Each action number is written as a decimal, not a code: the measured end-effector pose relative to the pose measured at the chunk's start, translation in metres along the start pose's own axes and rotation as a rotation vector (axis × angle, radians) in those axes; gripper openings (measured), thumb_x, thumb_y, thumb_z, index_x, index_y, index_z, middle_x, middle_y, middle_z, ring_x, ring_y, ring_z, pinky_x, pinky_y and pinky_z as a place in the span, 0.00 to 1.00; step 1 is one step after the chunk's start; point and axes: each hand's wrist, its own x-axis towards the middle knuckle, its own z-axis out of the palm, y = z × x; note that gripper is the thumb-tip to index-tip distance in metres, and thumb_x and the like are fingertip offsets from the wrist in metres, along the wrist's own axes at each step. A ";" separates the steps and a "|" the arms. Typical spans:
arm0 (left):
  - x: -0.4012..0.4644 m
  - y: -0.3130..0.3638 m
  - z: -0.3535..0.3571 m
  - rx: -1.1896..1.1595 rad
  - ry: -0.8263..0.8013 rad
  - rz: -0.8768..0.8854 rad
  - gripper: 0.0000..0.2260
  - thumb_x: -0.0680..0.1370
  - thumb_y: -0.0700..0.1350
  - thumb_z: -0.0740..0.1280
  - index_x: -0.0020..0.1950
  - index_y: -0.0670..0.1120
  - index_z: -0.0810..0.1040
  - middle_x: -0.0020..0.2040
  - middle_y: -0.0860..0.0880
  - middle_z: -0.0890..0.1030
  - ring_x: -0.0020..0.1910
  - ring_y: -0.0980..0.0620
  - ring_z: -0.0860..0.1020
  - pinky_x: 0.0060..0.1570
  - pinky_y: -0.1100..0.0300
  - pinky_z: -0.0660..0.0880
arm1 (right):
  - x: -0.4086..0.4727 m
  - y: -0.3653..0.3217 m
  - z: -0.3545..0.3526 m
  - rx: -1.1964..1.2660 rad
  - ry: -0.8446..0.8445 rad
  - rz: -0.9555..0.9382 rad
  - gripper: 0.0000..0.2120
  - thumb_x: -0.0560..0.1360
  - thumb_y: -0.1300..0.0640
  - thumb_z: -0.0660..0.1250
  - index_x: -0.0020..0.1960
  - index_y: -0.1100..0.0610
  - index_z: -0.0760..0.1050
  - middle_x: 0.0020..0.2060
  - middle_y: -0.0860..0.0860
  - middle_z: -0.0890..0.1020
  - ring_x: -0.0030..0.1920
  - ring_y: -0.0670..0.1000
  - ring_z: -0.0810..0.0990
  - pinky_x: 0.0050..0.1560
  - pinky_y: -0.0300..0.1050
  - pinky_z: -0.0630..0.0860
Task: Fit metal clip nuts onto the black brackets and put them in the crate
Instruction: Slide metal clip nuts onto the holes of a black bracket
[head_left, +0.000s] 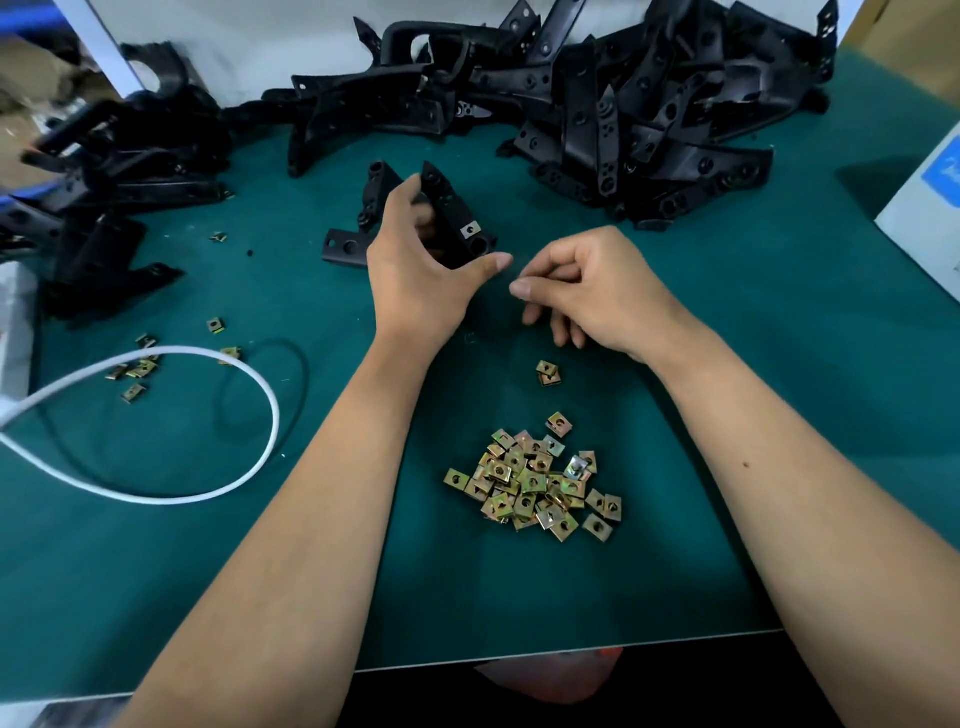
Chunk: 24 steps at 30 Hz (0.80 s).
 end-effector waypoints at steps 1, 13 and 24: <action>0.000 0.000 0.000 0.001 -0.001 -0.003 0.46 0.64 0.52 0.85 0.76 0.46 0.68 0.61 0.54 0.78 0.62 0.56 0.77 0.65 0.55 0.76 | 0.000 0.001 0.000 -0.021 0.011 -0.003 0.06 0.79 0.55 0.73 0.45 0.56 0.83 0.33 0.53 0.85 0.23 0.49 0.77 0.20 0.38 0.69; -0.001 0.001 -0.001 -0.005 -0.020 0.004 0.46 0.63 0.52 0.85 0.77 0.47 0.68 0.61 0.54 0.78 0.62 0.57 0.77 0.66 0.55 0.75 | 0.001 0.001 -0.001 0.041 0.065 0.028 0.11 0.77 0.66 0.68 0.53 0.53 0.83 0.34 0.53 0.84 0.28 0.50 0.79 0.23 0.40 0.69; -0.003 0.003 -0.001 -0.006 -0.089 0.086 0.47 0.62 0.49 0.86 0.77 0.49 0.68 0.59 0.55 0.79 0.61 0.59 0.77 0.64 0.60 0.76 | 0.001 0.001 -0.004 0.255 0.080 0.061 0.09 0.83 0.66 0.62 0.54 0.59 0.80 0.43 0.54 0.88 0.36 0.60 0.87 0.23 0.40 0.74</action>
